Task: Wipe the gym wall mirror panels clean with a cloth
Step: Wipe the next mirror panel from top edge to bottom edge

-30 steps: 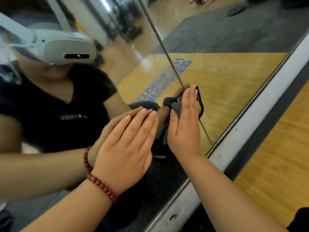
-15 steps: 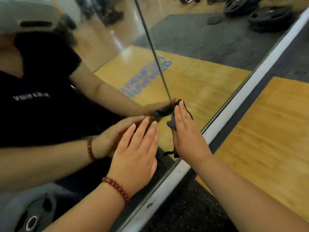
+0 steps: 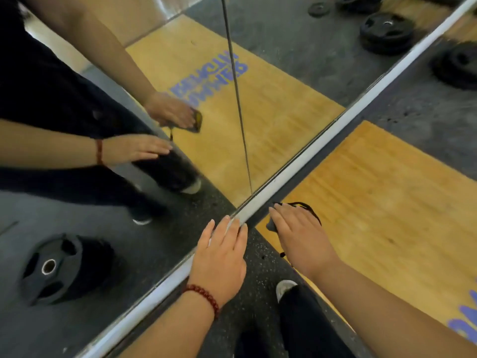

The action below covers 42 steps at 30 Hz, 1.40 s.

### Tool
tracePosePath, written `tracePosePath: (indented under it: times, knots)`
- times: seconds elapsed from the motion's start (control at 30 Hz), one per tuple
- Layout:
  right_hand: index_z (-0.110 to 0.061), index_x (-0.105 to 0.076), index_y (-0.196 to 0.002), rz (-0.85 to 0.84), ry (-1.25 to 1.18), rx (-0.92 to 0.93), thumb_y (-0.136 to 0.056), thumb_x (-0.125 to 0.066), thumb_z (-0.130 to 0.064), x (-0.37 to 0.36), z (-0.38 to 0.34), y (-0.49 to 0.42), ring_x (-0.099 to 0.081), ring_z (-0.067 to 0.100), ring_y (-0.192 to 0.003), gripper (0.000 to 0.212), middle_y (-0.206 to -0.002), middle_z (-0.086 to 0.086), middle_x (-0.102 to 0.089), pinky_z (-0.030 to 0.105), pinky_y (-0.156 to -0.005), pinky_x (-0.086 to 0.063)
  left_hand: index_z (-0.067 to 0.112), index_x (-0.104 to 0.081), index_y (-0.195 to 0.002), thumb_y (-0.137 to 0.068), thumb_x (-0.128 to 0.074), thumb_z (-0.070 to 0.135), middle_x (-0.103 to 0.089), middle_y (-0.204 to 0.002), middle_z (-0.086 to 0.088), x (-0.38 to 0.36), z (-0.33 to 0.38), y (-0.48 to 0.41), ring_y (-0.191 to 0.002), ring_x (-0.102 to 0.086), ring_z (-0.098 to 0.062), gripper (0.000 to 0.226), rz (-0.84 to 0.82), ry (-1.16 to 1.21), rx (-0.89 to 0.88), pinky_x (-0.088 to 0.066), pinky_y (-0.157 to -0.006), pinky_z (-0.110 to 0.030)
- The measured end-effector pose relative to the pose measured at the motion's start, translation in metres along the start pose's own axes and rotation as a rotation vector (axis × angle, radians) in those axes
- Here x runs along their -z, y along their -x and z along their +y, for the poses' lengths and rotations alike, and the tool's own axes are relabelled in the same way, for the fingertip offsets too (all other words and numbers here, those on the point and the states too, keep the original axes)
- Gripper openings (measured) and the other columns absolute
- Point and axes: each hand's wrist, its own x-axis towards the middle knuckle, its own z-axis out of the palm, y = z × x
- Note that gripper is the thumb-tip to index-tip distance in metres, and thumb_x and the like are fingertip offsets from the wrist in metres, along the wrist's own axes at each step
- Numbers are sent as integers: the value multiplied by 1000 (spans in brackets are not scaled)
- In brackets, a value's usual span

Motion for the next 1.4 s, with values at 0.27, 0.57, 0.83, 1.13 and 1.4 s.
tracePosePath:
  times: [0.27,0.57,0.83,1.13,1.4]
  knots:
    - [-11,-69,-121,-141,30,49,-54,-91,-16,93,-47,75,-68,24,-110,70,-117,5,-71,42,-93,-53,17,-28,-154,-101,-41,35,-29,-159,0,39,30,94,-148,-22,-19,58,-72,161,-57,-16,-120,-39]
    - [-11,-70,-119,-180,69,99,-56,-89,-18,145,-69,144,-69,25,-107,66,-114,5,-71,41,-90,-55,17,-20,-156,-103,-35,35,-23,-161,1,54,58,159,-149,-16,-18,58,-62,185,-89,-9,-121,-38]
    - [-13,-73,-114,-225,20,162,-52,-91,-21,148,-42,156,-70,22,-101,65,-109,3,-73,39,-86,-57,18,-20,-155,-103,-35,33,-25,-160,1,65,84,152,-148,-18,-18,56,-98,186,-76,-12,-121,-37]
    - [-11,-73,-111,-244,-15,233,-43,-95,-19,165,89,129,-71,24,-99,72,-107,5,-72,40,-82,-58,20,-31,-150,-103,-36,33,-36,-154,3,110,162,78,-142,-29,-16,49,-95,177,29,-15,-119,-35]
    - [-7,-52,-138,-254,-7,322,-80,-71,-7,212,166,54,-53,31,-127,62,-134,9,-58,46,-107,-40,22,-41,-145,-103,-35,33,-44,-148,6,170,207,15,-137,-36,-15,44,40,211,181,-21,-117,-33]
